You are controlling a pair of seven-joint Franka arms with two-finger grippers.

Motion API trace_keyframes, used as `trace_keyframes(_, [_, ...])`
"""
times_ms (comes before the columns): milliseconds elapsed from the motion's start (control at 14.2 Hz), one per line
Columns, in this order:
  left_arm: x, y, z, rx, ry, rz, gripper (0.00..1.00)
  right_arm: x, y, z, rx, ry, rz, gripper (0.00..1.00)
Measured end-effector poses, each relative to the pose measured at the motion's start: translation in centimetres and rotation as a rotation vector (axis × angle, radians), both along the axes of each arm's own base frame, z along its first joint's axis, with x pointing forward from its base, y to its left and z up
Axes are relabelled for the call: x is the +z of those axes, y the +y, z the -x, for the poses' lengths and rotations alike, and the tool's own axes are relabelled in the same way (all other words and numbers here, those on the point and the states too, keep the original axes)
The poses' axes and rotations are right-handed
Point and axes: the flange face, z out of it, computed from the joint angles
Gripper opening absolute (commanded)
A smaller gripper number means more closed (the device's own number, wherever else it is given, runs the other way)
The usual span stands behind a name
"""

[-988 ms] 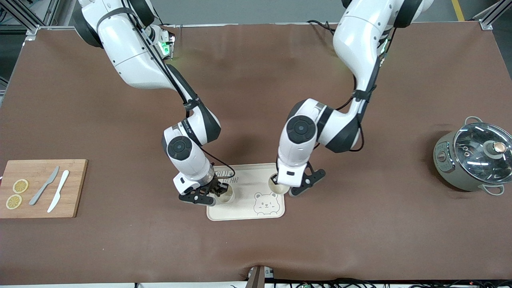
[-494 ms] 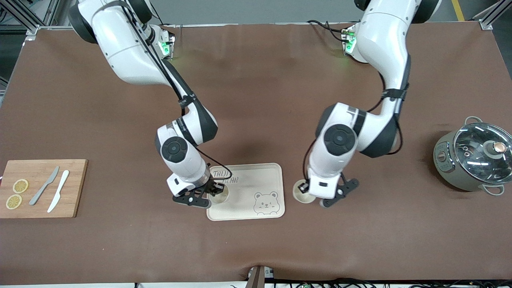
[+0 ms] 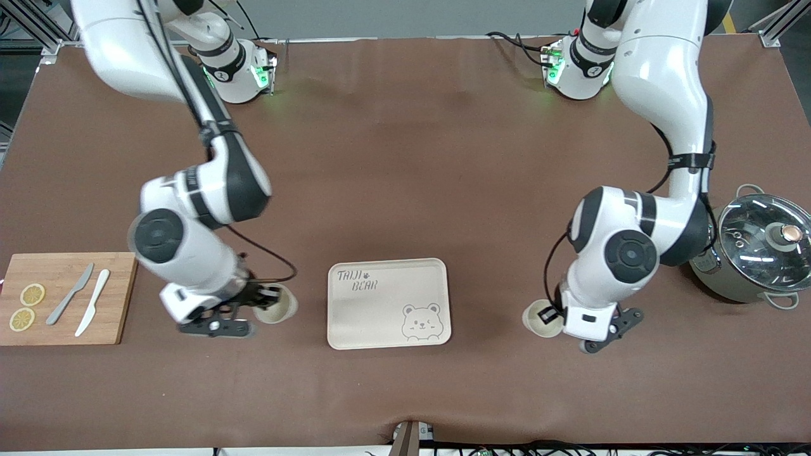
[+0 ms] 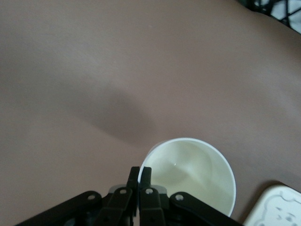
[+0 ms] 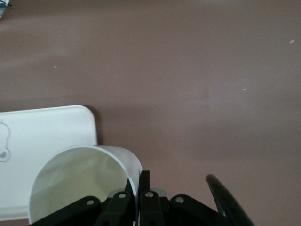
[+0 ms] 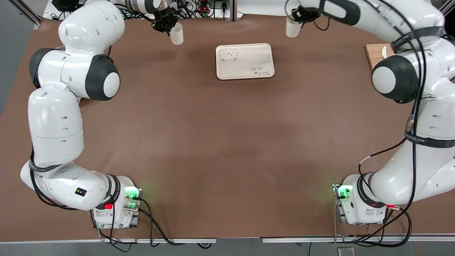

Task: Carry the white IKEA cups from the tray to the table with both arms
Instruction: 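Lift the cups and carry them apart, away from the tray, then lower the cups onto the table and open both grippers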

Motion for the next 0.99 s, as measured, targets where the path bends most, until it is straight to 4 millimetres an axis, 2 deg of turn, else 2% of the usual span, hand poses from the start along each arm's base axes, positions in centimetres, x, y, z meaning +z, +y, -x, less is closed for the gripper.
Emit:
trace_keyframes(212, [-0.3,4.5,-1.0,0.002,0.007,-0.008,0.00,1.4,-7.4,-0.8,0.110,0.023,0.023,0.00])
trace_keyframes(424, [-0.8,8.7,-1.5,-0.004,0.015,-0.050,0.00,1.1,-14.2,-1.4,0.199,0.033,0.029,0.00])
trace_keyframes(635, [-1.8,11.6,-1.6,0.005,0.024,-0.079,0.00,0.3,-20.0,-1.4,0.265,0.029,-0.059,0.00])
trace_keyframes(776, [-2.8,13.2,-1.6,0.015,0.017,-0.080,0.00,-1.3,-22.7,-1.4,0.290,0.019,-0.088,0.00])
trace_keyframes(847, [-3.5,13.9,-1.6,0.022,0.009,-0.079,0.00,-2.6,-23.4,-1.4,0.289,0.011,-0.088,0.00])
trace_keyframes(988, [-5.0,15.0,-1.4,0.032,-0.005,-0.077,0.00,-5.5,-23.6,-1.4,0.286,-0.001,-0.083,0.00])
